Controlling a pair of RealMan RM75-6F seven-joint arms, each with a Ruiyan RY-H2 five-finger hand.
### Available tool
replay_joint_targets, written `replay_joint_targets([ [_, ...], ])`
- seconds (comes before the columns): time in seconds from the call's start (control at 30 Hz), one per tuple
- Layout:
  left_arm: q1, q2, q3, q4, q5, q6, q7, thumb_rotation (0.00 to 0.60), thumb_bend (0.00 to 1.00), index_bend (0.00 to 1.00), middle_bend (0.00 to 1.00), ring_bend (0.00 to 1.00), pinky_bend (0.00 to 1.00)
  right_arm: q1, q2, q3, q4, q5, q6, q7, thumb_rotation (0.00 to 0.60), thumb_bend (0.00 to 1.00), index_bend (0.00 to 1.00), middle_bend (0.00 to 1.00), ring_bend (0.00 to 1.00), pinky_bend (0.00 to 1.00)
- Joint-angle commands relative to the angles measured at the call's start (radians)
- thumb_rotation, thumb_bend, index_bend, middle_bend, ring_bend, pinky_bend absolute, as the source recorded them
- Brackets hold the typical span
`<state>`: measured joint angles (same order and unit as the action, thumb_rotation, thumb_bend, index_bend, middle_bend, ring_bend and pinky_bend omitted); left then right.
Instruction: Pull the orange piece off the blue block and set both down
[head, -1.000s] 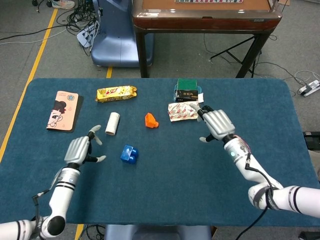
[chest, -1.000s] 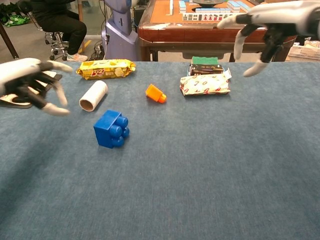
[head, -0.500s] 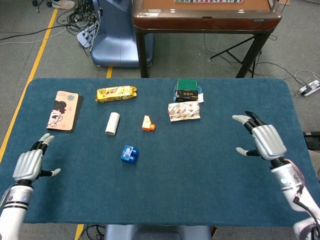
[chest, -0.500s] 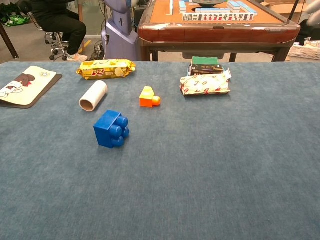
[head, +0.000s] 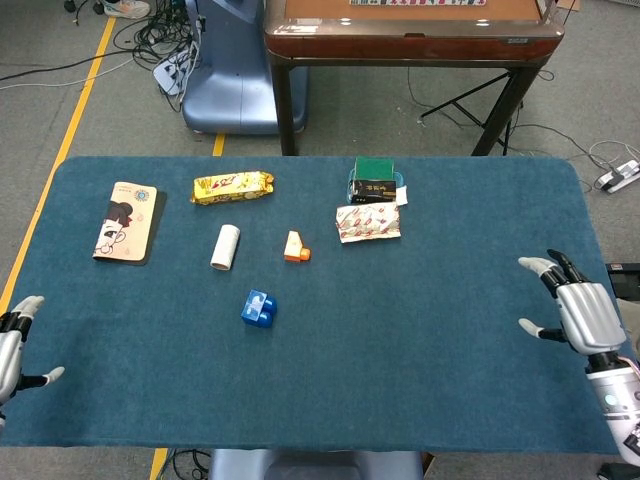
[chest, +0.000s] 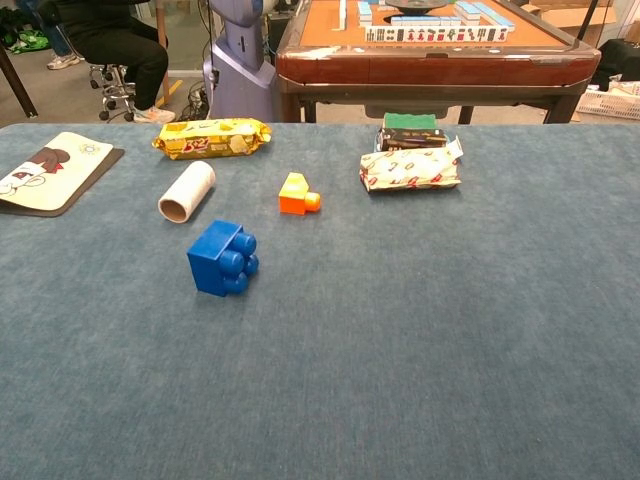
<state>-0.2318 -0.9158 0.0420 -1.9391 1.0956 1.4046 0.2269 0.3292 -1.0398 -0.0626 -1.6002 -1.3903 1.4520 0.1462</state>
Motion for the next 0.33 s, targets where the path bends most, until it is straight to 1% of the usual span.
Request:
replay_joint_targets([
  [0.03, 0.026, 0.003, 0.013, 0.006, 0.020, 0.020, 0.016, 0.600, 0.00, 0.08, 0.10, 0.13, 0.37, -0.020, -0.005, 0.009, 0.007, -0.011, 0.013, 0.007, 0.600, 0.01, 0.22, 0.25, 0.28, 0.38],
  [0.13, 0.049, 0.003, 0.020, 0.007, 0.022, 0.032, 0.026, 0.600, 0.00, 0.08, 0.10, 0.13, 0.37, -0.038, -0.004, 0.018, 0.007, -0.019, 0.020, 0.015, 0.600, 0.01, 0.23, 0.25, 0.28, 0.38],
  [0.33, 0.078, -0.004, 0.016, 0.020, 0.023, 0.032, 0.009, 0.600, 0.00, 0.08, 0.10, 0.13, 0.37, -0.051, 0.000, 0.035, 0.002, -0.038, 0.004, 0.012, 0.600, 0.00, 0.23, 0.25, 0.28, 0.38],
])
